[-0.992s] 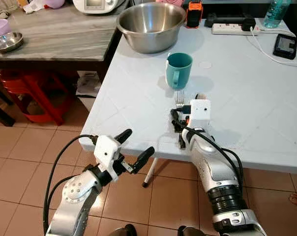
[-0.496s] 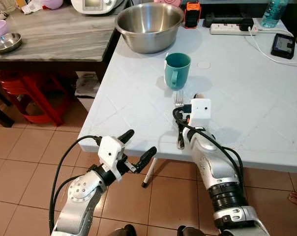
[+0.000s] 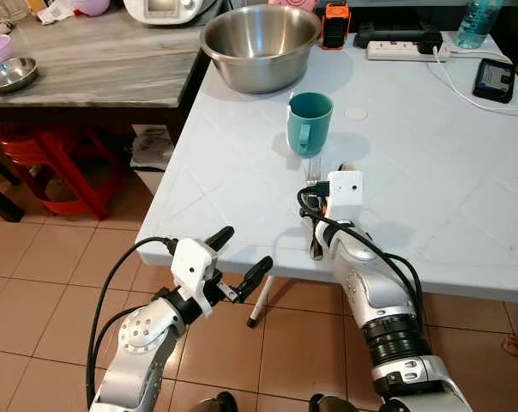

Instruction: Setting the table

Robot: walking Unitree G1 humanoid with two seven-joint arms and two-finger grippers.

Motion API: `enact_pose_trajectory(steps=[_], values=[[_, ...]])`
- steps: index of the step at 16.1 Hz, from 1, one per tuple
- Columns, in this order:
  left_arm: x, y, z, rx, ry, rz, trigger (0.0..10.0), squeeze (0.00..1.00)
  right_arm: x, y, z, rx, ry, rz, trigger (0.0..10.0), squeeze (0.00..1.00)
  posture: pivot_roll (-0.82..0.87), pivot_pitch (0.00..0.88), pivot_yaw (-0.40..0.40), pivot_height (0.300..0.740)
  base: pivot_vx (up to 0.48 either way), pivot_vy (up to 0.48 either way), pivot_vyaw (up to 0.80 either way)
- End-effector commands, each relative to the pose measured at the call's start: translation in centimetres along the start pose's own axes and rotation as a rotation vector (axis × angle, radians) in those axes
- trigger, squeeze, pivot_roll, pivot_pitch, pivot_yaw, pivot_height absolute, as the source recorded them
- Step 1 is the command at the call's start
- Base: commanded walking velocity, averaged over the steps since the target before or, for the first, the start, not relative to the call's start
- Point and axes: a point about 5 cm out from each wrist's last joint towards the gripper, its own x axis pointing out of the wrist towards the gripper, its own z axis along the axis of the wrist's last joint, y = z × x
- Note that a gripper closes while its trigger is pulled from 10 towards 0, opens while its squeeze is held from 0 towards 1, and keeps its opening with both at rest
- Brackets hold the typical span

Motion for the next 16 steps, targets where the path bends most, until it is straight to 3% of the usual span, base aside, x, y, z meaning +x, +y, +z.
enact_pose_trajectory(steps=[1,9,11,13,16], values=[[-0.2,0.1,-0.3,0.01,0.016,-0.009,10.0,0.0,0.0,0.7,-1.5,0.004,0.075,0.035,0.0,0.0,-0.12,0.181,0.083,0.74,0.0,0.0,0.0],[-0.2,-0.1,-0.2,0.012,0.015,-0.015,10.0,0.0,-0.1,1.0,-2.7,0.017,0.126,0.048,0.0,0.0,-0.11,0.182,0.092,0.74,0.0,0.0,0.0],[-0.1,0.1,0.0,0.016,0.008,0.001,10.0,0.0,-0.1,0.5,-2.0,0.033,0.095,0.02,0.0,0.0,-0.11,0.182,0.092,0.74,0.0,0.0,0.0],[0.2,1.0,0.3,0.023,-0.005,0.07,10.0,0.0,-0.4,-0.1,-0.9,0.067,0.03,-0.02,0.0,0.0,-0.11,0.175,0.089,0.74,0.0,0.0,0.0],[0.2,2.7,0.8,0.023,-0.021,0.206,10.0,0.0,-2.4,-1.4,-0.5,0.121,-0.045,-0.081,0.0,0.0,-0.11,0.169,0.087,0.74,0.0,0.0,0.0]])
